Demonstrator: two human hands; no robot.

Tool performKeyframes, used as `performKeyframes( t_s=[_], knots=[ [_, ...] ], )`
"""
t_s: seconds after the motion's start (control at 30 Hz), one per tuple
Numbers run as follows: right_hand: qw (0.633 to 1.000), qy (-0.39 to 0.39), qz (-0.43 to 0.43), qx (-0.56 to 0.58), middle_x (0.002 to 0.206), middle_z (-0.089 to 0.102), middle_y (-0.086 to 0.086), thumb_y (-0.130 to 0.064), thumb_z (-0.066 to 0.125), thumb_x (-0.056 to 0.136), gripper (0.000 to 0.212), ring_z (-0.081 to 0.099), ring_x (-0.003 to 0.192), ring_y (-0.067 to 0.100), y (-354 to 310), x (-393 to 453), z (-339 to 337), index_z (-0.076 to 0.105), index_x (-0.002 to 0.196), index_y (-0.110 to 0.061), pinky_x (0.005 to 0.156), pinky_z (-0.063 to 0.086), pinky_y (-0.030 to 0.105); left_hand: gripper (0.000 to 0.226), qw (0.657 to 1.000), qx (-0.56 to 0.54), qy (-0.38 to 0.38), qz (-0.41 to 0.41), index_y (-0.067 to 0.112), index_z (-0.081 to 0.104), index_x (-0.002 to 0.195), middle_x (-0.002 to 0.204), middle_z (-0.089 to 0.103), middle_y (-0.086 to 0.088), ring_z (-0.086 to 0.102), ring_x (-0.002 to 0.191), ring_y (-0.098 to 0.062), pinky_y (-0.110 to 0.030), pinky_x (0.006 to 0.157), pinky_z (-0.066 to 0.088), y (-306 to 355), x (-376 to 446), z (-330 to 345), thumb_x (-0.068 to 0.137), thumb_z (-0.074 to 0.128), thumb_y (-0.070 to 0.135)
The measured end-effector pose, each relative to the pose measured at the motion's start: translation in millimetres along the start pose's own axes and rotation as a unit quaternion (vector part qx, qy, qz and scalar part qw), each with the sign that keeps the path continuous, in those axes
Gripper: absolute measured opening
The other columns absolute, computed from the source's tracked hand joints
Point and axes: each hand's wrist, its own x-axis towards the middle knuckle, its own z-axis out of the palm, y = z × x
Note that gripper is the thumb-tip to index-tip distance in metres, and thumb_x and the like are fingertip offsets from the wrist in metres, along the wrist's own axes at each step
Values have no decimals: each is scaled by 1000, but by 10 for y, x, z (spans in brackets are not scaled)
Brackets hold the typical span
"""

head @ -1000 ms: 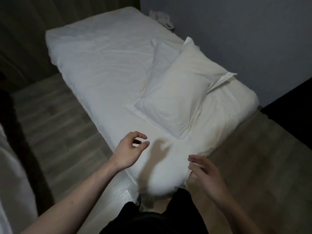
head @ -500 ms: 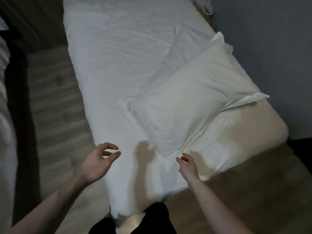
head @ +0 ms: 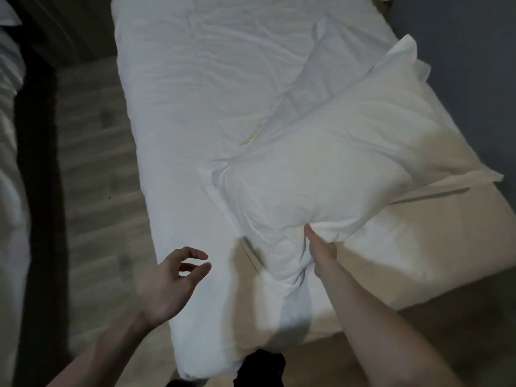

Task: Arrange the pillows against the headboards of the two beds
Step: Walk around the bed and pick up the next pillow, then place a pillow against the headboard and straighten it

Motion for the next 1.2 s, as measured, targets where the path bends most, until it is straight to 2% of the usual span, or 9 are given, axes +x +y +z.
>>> performKeyframes(
  t_s=[0.27, 0.47, 0.6, 0.7, 0.8, 0.87, 0.93, 1.03, 1.2],
  knots=[
    [989, 5, -148, -13, 121, 74, 17, -25, 82, 86, 48, 71, 112, 30, -454, -1110, 97, 67, 121, 4, 94, 51, 31, 10, 996, -62, -29, 55, 36, 69, 104, 112, 70, 7, 71, 90, -3, -10, 57, 48, 341, -405, -296, 96, 71, 31],
    [945, -46, -309, -100, 103, 73, -1, -14, 82, 80, 25, 70, 100, 19, -1124, -2397, -10, 69, 101, -14, 89, 50, 27, 17, 975, -73, -41, 208, 36, 67, 106, 121, 66, 19, 65, 106, 2, -28, 89, 57, 599, -823, -852, 94, 73, 25],
    [883, -81, -381, -262, 91, 78, -7, -24, 83, 73, 27, 73, 88, 12, -1191, -3174, -66, 74, 97, -14, 81, 58, 27, 19, 945, -72, -40, 318, 36, 68, 107, 122, 65, 19, 67, 109, -3, -29, 91, 56, 730, -971, -1317, 93, 74, 25],
    [792, -122, -435, -411, 91, 75, -6, -26, 80, 76, 22, 72, 87, 11, -1044, -3730, -87, 73, 93, -14, 74, 53, 26, 21, 917, -55, -34, 394, 39, 66, 109, 123, 63, 19, 66, 110, -4, -26, 89, 56, 808, -980, -1656, 92, 74, 28],
    [673, -150, -490, -534, 85, 63, -3, -27, 77, 80, 22, 60, 81, 14, -784, -4074, -37, 61, 82, -11, 72, 44, 30, 33, 884, 9, -31, 466, 36, 64, 116, 127, 57, 19, 63, 112, -5, -30, 91, 55, 850, -866, -1918, 90, 74, 19],
    [635, -173, -509, -555, 67, 49, -6, -22, 73, 81, 30, 49, 63, 9, -621, -4191, -38, 46, 68, -18, 62, 36, 27, 46, 853, 90, -33, 512, 34, 61, 125, 133, 53, 17, 58, 119, -4, -33, 96, 53, 865, -780, -2023, 86, 71, 13],
    [621, -187, -526, -549, 58, 43, -1, -15, 68, 79, 32, 47, 57, 10, -493, -4242, -71, 40, 64, -15, 54, 31, 23, 64, 812, 190, -56, 549, 32, 55, 137, 145, 47, 12, 51, 134, -11, -36, 107, 48, 865, -721, -2068, 79, 67, 9],
    [603, -203, -558, -533, 63, 44, 6, -10, 60, 75, 16, 38, 59, 16, -318, -4333, -75, 46, 71, -7, 57, 37, 36, 88, 755, 317, -90, 566, 33, 44, 151, 162, 36, 5, 37, 146, -22, -40, 118, 37, 801, -688, -2030, 69, 64, 9],
    [601, -215, -581, -505, 70, 45, 15, -9, 57, 77, 15, 34, 61, 16, -198, -4465, -139, 44, 71, -6, 57, 37, 42, 97, 727, 455, -113, 502, 37, 31, 157, 166, 33, 8, 20, 157, -26, -49, 128, 13, 547, -577, -1834, 67, 65, 20]
  ],
)
